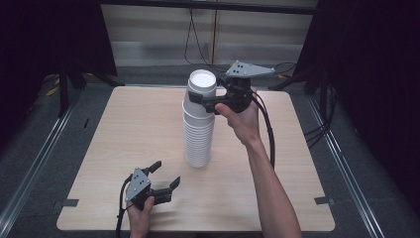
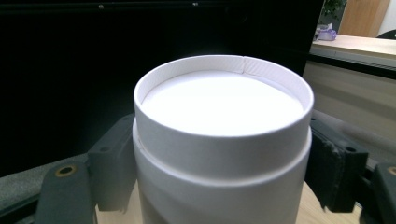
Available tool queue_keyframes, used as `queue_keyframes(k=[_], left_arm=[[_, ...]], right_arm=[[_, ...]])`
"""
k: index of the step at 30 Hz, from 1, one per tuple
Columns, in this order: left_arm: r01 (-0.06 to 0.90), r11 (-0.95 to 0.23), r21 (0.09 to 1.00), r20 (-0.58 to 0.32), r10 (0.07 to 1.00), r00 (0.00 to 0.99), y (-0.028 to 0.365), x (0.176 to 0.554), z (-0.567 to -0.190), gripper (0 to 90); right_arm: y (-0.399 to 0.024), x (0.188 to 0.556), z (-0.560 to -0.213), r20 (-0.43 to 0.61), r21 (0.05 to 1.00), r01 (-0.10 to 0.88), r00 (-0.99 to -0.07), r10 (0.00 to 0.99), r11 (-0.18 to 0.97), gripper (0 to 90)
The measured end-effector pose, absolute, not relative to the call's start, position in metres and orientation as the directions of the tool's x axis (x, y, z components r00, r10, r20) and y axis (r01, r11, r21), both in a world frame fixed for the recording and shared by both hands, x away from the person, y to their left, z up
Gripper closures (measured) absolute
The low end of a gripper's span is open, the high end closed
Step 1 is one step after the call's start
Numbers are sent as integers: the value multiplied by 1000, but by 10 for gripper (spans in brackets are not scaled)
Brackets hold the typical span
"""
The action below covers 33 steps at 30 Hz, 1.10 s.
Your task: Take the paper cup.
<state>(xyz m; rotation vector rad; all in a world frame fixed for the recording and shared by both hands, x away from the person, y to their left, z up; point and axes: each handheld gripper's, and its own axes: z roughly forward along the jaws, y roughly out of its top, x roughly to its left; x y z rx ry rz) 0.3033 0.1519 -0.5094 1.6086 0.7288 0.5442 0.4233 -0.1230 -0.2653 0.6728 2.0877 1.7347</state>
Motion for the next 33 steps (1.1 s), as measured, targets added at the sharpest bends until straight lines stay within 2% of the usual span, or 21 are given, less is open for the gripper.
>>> queue_keyframes(k=[19, 33], left_arm=[[153, -78, 985, -51, 719, 693, 152, 303, -509, 157], [152, -81, 985, -48, 718, 694, 152, 303, -509, 156]], right_arm=[[-136, 416, -254, 68, 995, 94, -819, 569, 15, 229], [-146, 411, -246, 113, 993, 82, -844, 525, -81, 231]])
